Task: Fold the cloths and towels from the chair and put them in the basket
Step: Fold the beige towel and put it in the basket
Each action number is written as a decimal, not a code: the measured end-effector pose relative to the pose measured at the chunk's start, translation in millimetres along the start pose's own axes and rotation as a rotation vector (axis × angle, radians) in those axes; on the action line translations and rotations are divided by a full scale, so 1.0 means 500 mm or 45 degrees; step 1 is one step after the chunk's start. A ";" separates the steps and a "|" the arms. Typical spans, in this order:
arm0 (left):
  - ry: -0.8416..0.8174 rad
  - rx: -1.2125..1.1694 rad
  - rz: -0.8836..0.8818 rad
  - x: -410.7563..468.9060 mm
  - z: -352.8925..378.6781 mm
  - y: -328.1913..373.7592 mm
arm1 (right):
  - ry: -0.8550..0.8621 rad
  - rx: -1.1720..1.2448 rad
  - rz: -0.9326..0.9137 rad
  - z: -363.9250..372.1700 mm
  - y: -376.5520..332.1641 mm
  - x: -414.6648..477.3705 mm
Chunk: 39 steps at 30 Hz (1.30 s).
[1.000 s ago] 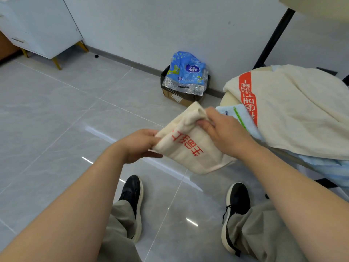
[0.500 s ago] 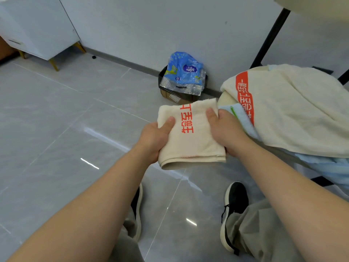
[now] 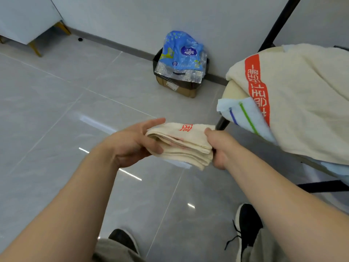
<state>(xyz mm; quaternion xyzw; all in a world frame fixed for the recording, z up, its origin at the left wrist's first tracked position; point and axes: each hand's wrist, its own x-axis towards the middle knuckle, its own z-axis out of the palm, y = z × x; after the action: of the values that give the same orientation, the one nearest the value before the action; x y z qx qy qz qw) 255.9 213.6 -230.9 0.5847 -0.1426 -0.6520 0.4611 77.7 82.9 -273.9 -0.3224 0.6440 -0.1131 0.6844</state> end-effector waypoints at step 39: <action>0.963 -0.153 0.051 -0.745 -0.387 0.808 | -0.122 -1.056 -0.655 0.766 -0.624 -0.880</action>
<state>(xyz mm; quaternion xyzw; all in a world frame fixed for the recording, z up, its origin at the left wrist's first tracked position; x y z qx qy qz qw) 563.9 352.1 243.9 0.7530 0.0648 -0.3882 0.5273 460.9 208.1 250.7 -0.7213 0.5022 0.0025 0.4770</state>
